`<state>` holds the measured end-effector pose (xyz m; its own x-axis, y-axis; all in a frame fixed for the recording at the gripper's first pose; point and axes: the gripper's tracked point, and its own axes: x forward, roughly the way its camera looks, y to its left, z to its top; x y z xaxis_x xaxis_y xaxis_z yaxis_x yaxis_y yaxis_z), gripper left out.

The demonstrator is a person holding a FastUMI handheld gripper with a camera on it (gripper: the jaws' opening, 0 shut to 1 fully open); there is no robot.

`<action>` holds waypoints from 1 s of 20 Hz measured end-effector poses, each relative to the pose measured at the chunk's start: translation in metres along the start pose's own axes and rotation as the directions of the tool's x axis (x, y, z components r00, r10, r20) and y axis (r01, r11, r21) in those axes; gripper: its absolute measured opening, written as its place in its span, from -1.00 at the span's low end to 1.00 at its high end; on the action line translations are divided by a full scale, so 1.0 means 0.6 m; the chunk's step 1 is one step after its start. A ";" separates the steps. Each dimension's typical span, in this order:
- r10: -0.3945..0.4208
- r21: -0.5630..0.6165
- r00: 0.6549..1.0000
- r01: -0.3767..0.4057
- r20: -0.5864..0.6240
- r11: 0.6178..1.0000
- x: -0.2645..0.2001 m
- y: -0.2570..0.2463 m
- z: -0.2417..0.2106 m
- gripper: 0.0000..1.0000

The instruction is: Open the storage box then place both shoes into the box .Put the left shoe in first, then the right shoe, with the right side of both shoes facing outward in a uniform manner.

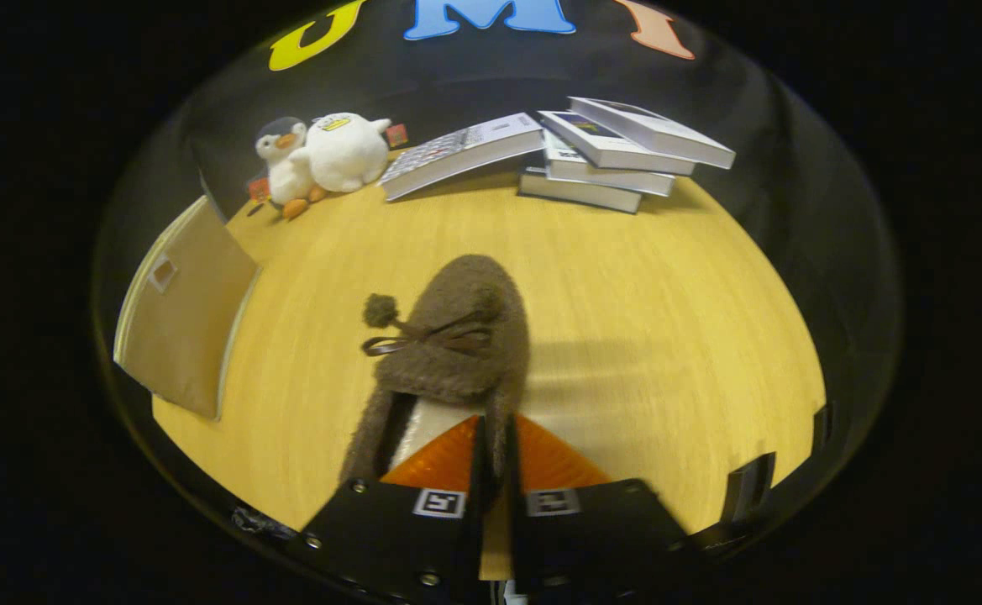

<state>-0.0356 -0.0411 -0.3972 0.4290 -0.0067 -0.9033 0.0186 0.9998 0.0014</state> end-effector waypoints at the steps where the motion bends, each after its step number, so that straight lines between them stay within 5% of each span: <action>1: 0.014 0.017 1.000 -0.014 -0.009 1.000 -0.003 0.007 -0.002 -0.85; 11: 0.054 0.212 0.998 -0.048 -0.019 0.976 -0.039 0.039 0.027 -1.00; 20: 0.142 0.246 0.988 -0.153 0.060 0.957 -0.121 0.156 0.115 -1.00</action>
<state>-0.0026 0.0520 -0.3020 0.4805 0.1346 -0.8666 0.1745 0.9537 0.2449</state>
